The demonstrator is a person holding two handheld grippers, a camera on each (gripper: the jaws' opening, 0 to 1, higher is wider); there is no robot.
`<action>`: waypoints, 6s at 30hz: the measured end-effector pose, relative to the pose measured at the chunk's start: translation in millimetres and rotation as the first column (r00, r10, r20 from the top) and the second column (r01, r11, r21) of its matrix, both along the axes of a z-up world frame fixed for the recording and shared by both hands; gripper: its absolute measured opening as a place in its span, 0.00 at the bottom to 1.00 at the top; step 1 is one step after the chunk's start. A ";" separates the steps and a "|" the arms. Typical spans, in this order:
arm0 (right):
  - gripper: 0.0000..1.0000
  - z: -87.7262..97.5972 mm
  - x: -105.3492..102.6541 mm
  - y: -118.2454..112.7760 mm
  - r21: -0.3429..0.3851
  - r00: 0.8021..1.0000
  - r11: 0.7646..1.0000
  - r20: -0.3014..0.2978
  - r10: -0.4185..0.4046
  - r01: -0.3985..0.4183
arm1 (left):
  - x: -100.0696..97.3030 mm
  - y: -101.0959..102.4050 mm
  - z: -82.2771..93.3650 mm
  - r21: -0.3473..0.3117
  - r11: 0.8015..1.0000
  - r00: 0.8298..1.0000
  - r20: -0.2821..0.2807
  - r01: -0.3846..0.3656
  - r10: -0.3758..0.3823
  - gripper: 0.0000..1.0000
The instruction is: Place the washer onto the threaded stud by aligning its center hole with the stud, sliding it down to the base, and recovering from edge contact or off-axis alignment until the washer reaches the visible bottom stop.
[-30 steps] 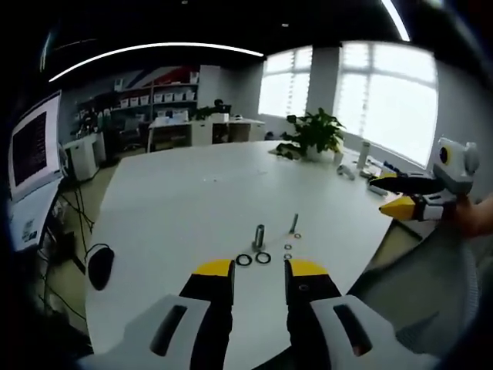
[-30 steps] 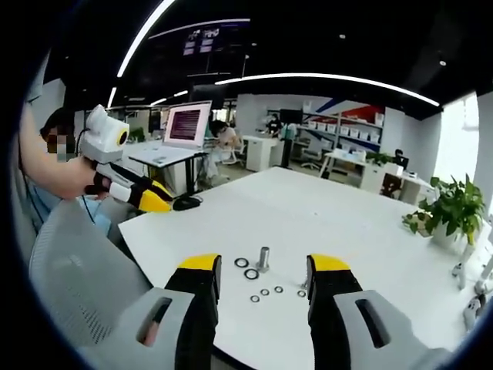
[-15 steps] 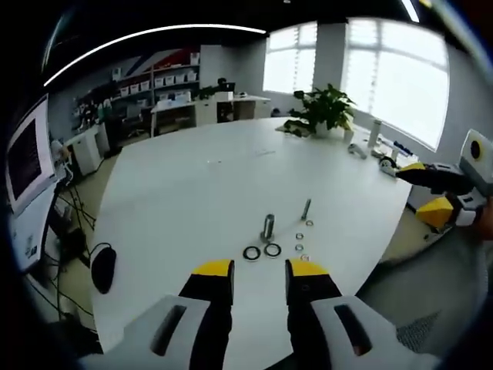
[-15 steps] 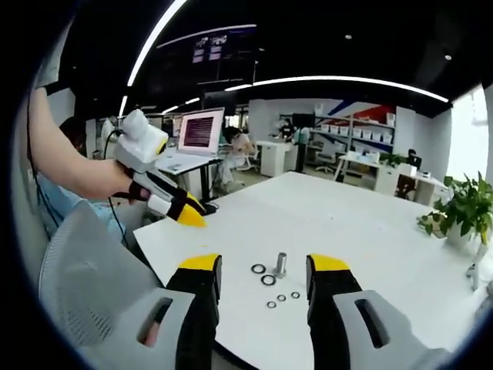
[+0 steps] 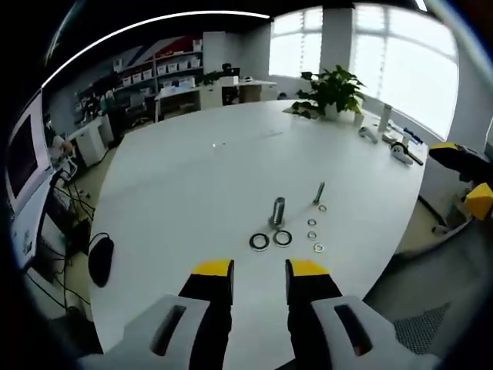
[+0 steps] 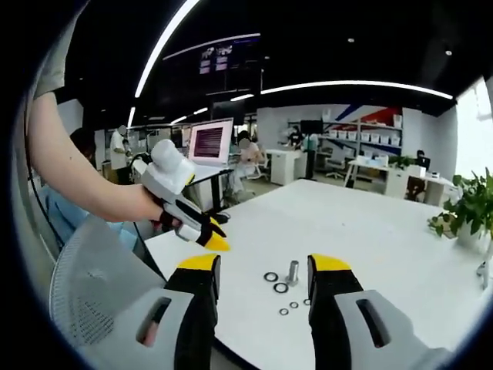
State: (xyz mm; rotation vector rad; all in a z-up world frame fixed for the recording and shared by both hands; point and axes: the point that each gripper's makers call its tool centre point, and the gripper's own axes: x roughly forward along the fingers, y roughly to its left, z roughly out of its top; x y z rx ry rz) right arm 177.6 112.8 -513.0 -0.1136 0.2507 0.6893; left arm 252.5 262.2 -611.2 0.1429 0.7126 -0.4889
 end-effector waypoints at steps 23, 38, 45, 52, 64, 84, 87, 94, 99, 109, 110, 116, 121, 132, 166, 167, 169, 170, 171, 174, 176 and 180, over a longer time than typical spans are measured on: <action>0.51 -0.3 7.8 -11.2 -0.003 0.999 0.999 -0.003 -0.048 0.048 | 25.4 -7.9 -53.4 0.040 0.995 0.988 -0.129 0.088 -0.082 0.24; 0.52 -1.5 2.6 -8.7 -0.041 1.000 0.999 0.017 -0.018 0.019 | 38.2 -26.3 -81.7 0.072 0.984 0.963 -0.229 0.161 -0.141 0.23; 0.51 -3.4 0.3 -6.8 -0.055 1.000 0.998 0.014 -0.005 0.006 | 41.9 -22.9 -87.8 0.134 0.965 0.948 -0.261 0.226 -0.185 0.23; 0.51 -4.3 -1.0 -3.4 -0.068 1.000 0.998 0.017 0.012 -0.010 | 46.7 -32.9 -85.6 0.149 0.945 0.929 -0.280 0.290 -0.241 0.22; 0.51 -7.1 -2.4 -2.4 -0.093 1.000 0.995 0.018 0.023 -0.021 | 43.3 -41.5 -100.5 0.166 0.899 0.867 -0.381 0.406 -0.321 0.15; 0.51 -11.1 -1.3 -3.6 -0.114 1.000 0.993 0.011 0.016 -0.014 | 69.2 -53.8 -111.5 0.268 0.788 0.800 -0.434 0.554 -0.415 0.21; 0.51 -11.5 -0.8 -4.3 -0.113 1.000 0.994 0.007 0.012 -0.011 | 72.1 -48.6 -116.1 0.310 0.759 0.791 -0.453 0.572 -0.411 0.23; 0.51 -11.9 0.4 -6.0 -0.115 1.000 0.993 0.007 0.004 -0.003 | 70.1 -53.5 -120.9 0.299 0.733 0.760 -0.479 0.611 -0.439 0.25; 0.51 -12.9 0.4 -6.1 -0.118 1.000 0.993 0.004 0.004 -0.004 | 70.4 -53.6 -125.6 0.315 0.700 0.741 -0.491 0.641 -0.457 0.25; 0.51 -12.8 0.8 -7.8 -0.115 1.000 0.993 0.004 -0.002 0.002 | 70.5 -53.9 -128.9 0.353 0.595 0.678 -0.528 0.722 -0.510 0.25; 0.51 -12.7 0.8 -7.9 -0.115 1.000 0.993 0.004 -0.002 0.003 | 71.1 -53.8 -128.8 0.349 0.597 0.677 -0.532 0.722 -0.508 0.25; 0.51 -12.3 3.3 -12.5 -0.103 1.000 0.994 -0.002 -0.025 0.024 | 69.4 -53.7 -128.4 0.375 0.527 0.641 -0.545 0.763 -0.540 0.24; 0.51 -10.8 4.3 -14.4 -0.096 0.999 0.995 0.002 -0.035 0.035 | 70.6 -52.8 -129.1 0.375 0.515 0.633 -0.546 0.771 -0.549 0.24; 0.51 -5.6 11.3 -26.6 -0.041 0.995 0.994 -0.005 -0.100 0.099 | 73.6 -52.1 -130.4 0.406 0.431 0.592 -0.567 0.806 -0.573 0.23; 0.49 -10.6 11.0 -25.8 -0.075 0.995 0.993 -0.012 -0.096 0.095 | 79.3 -51.5 -129.7 0.425 0.475 0.638 -0.527 0.770 -0.562 0.16; 0.49 -10.9 10.9 -25.9 -0.077 0.995 0.992 -0.013 -0.096 0.095 | 79.0 -51.7 -130.0 0.423 0.475 0.636 -0.528 0.772 -0.563 0.16; 0.49 -11.3 10.8 -26.2 -0.081 0.995 0.992 -0.011 -0.097 0.096 | 79.7 -52.0 -131.3 0.420 0.476 0.635 -0.525 0.772 -0.566 0.15; 0.49 -11.2 10.9 -26.4 -0.081 0.995 0.992 -0.010 -0.097 0.096 | 80.3 -51.7 -131.5 0.418 0.481 0.637 -0.523 0.771 -0.566 0.15; 0.49 -11.0 11.0 -26.7 -0.081 0.995 0.992 -0.010 -0.098 0.097 | 80.4 -52.0 -131.7 0.412 0.491 0.641 -0.520 0.767 -0.565 0.15; 0.49 -11.7 11.1 -27.3 -0.084 0.995 0.992 -0.012 -0.100 0.099 | 69.3 -43.0 -128.2 0.348 0.563 0.643 -0.585 0.749 -0.494 0.02; 0.49 -11.7 11.1 -27.4 -0.085 0.995 0.991 -0.011 -0.101 0.100 | 72.8 -51.4 -125.2 0.342 0.581 0.662 -0.532 0.738 -0.528 0.02; 0.49 -11.5 11.6 -27.7 -0.084 0.995 0.991 -0.011 -0.103 0.102 | 71.9 -52.6 -130.9 0.323 0.599 0.666 -0.520 0.733 -0.535 0.03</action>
